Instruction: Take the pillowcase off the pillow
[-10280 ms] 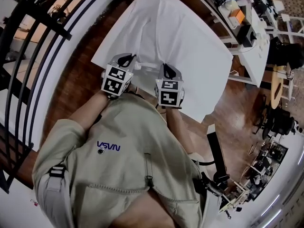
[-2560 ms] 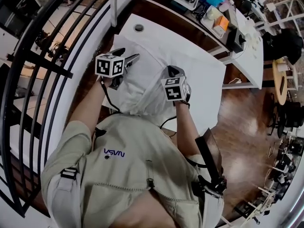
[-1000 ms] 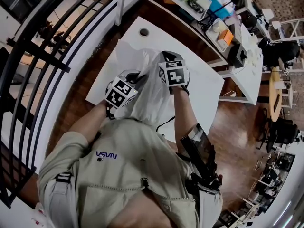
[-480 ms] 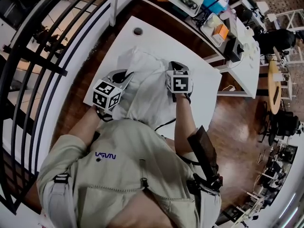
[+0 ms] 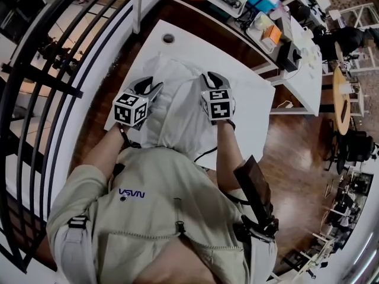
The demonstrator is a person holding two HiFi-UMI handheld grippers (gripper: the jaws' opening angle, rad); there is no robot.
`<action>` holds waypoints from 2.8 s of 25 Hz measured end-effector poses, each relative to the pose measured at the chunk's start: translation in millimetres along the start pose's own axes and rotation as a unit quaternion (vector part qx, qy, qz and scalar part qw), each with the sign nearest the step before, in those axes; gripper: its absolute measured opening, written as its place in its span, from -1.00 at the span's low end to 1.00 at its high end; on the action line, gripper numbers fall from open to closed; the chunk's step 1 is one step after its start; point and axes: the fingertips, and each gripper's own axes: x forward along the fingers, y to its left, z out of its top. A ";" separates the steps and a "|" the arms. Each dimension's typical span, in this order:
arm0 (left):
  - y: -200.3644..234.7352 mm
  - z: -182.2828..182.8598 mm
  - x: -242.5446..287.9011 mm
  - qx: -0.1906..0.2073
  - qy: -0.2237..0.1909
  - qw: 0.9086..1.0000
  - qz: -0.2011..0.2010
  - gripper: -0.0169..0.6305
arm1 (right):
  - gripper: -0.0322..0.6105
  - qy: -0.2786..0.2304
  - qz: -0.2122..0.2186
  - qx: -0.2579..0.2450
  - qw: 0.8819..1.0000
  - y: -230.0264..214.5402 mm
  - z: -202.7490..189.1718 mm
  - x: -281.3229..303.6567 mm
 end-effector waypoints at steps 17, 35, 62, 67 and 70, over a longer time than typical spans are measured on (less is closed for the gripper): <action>-53.4 -84.0 -85.2 -0.042 0.081 0.993 -0.080 -0.07 | -0.66 -0.077 0.014 0.120 0.990 128.2 -38.0 -105.5; -90.0 -153.8 -115.9 0.045 0.146 0.988 0.024 -0.30 | -0.52 -0.041 0.114 0.051 0.991 230.6 -103.8 -150.0; -9.9 -76.9 -155.1 0.014 0.078 0.996 0.035 -0.89 | -0.89 0.080 -0.240 0.235 0.938 49.0 -255.7 -229.8; -24.3 -95.8 -150.4 0.021 0.085 0.995 0.037 -0.88 | -0.86 -0.009 -0.151 0.225 0.963 91.8 -187.3 -207.9; -34.8 -91.9 -148.7 0.016 0.078 0.996 0.039 -0.88 | -0.65 -0.045 -0.050 0.192 0.979 147.9 -136.7 -182.0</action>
